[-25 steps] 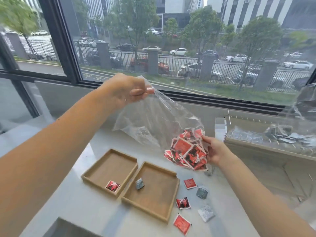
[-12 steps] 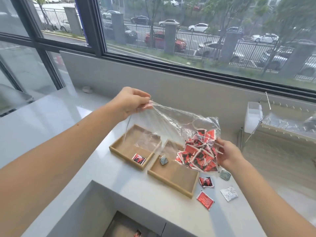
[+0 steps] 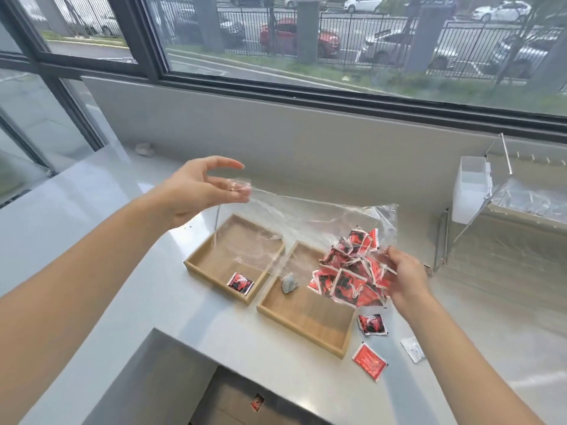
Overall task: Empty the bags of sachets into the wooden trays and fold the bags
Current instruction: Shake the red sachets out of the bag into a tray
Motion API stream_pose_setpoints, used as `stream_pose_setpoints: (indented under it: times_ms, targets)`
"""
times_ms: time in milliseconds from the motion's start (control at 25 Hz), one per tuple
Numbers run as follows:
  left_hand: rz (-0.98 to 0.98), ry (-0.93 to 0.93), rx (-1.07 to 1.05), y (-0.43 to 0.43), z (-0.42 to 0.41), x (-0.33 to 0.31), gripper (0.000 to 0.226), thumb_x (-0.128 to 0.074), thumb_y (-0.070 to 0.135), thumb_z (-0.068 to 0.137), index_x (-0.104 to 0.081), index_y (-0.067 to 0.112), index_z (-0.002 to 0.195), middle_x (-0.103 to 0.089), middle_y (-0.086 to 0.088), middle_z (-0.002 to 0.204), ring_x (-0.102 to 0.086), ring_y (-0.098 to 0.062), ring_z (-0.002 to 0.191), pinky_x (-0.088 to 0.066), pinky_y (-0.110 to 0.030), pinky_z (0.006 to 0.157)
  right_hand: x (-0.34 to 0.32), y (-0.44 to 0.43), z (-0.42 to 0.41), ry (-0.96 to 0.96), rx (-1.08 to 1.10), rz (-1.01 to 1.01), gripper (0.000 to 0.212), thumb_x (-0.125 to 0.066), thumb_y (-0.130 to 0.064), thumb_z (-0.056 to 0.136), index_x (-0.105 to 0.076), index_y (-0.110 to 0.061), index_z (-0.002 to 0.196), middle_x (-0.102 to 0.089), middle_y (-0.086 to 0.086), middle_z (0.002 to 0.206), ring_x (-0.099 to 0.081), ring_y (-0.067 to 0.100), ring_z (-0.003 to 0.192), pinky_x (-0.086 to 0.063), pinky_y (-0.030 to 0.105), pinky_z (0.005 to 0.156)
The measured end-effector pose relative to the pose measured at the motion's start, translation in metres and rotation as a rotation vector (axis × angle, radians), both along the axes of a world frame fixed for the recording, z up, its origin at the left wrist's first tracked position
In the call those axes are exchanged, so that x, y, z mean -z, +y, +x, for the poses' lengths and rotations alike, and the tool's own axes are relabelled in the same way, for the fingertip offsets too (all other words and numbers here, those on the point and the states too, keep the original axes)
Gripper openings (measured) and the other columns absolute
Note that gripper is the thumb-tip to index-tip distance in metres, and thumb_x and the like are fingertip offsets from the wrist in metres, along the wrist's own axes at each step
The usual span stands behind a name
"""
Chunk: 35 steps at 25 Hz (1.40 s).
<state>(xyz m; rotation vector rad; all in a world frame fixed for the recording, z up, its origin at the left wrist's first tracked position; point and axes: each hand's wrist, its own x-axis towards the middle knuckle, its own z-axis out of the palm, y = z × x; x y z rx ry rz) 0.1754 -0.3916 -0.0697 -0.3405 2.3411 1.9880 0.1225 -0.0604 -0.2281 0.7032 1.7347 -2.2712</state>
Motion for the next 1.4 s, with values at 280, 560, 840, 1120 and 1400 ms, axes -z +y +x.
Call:
stream_pose_setpoints:
  times_ms: [280,560,840,1120,1400]
  targets:
    - [-0.167,0.041,-0.165,0.0,-0.033,0.024,0.041,-0.069,-0.009,0.084,-0.06,0.008,0.121,-0.073,-0.022,0.097,-0.075,-0.023,0.082,-0.062,-0.034,0.074,0.02,0.006,-0.026,0.074,-0.122,0.204,0.022,-0.051,-0.017,0.102,-0.067,-0.011,0.087,-0.067,0.006,0.085,-0.06,0.018,0.069,-0.047,0.029,0.057]
    - [-0.007,0.138,-0.267,-0.014,-0.056,0.053,0.048,-0.072,-0.002,0.082,-0.056,0.009,0.126,-0.072,-0.021,0.094,-0.074,-0.027,0.087,-0.058,-0.025,0.076,0.017,0.001,-0.043,0.178,-0.076,0.32,0.023,-0.052,-0.017,0.101,-0.065,-0.014,0.082,-0.066,0.002,0.079,-0.059,0.015,0.066,-0.048,0.032,0.061]
    - [0.084,0.273,-0.271,-0.044,-0.071,0.066,0.043,-0.077,0.005,0.08,-0.063,0.018,0.118,-0.074,-0.016,0.095,-0.075,-0.025,0.087,-0.057,-0.026,0.074,0.009,-0.029,-0.044,0.292,0.059,0.561,0.023,-0.054,-0.021,0.1,-0.067,-0.019,0.081,-0.069,-0.001,0.075,-0.061,0.015,0.066,-0.049,0.03,0.062]
    - [0.162,0.324,-0.271,-0.076,-0.077,0.066,0.035,-0.08,0.008,0.078,-0.066,0.021,0.107,-0.074,-0.016,0.094,-0.073,-0.025,0.087,-0.057,-0.028,0.078,0.009,-0.073,-0.038,0.254,0.257,0.567,0.025,-0.057,-0.027,0.098,-0.068,-0.023,0.076,-0.068,-0.002,0.073,-0.06,0.019,0.069,-0.05,0.043,0.069]
    - [0.223,0.361,-0.324,-0.091,-0.069,0.077,0.026,-0.08,0.006,0.078,-0.069,0.01,0.101,-0.074,-0.015,0.091,-0.073,-0.024,0.087,-0.058,-0.032,0.082,-0.003,-0.09,-0.027,0.34,0.245,0.643,0.024,-0.054,-0.027,0.1,-0.066,-0.021,0.079,-0.066,-0.001,0.075,-0.059,0.017,0.069,-0.049,0.039,0.071]
